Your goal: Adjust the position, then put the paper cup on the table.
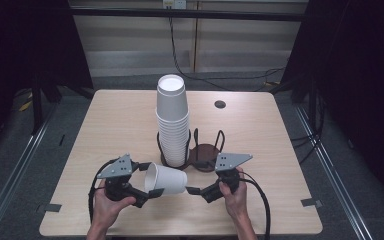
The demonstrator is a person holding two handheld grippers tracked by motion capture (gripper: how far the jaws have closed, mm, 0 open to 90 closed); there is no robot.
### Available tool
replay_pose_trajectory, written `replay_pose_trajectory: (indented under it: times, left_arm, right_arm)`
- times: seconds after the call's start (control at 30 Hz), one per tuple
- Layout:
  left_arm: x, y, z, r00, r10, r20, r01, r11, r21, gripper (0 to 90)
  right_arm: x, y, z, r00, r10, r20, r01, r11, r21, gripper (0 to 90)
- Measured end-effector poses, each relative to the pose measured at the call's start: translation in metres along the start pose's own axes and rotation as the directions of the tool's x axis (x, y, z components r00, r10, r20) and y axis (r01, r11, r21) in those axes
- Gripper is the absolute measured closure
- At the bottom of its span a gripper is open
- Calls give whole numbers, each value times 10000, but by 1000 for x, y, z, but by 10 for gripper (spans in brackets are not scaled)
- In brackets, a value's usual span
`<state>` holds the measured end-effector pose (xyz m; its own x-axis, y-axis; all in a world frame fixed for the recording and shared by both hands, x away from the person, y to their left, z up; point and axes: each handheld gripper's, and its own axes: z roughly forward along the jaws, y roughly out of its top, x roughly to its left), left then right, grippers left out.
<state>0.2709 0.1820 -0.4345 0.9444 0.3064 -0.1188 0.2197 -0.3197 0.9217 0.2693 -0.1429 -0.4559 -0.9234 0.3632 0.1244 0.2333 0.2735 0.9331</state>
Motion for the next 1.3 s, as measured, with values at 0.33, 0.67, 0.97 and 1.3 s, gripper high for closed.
replay_pose_trajectory:
  times: [0.33,0.67,0.97,1.3]
  left_arm:
    - [8,-4,-12,9995,-273,-172,278,9992,290,120]
    - [14,-2,-28,9991,-212,-364,238,9973,698,119]
    - [23,0,-43,9969,-356,-705,421,9948,931,119]
    - [37,5,-57,9920,-449,-1177,617,9878,1429,118]
  right_arm:
    - [-1,-11,-6,9983,223,531,-204,9991,-366,126]
    - [-2,-16,-12,9938,283,1074,-214,9976,-654,126]
    - [-3,-19,-17,9823,450,1819,-288,9954,-911,126]
    - [-3,-24,-21,9665,672,2476,-328,9895,-1406,125]
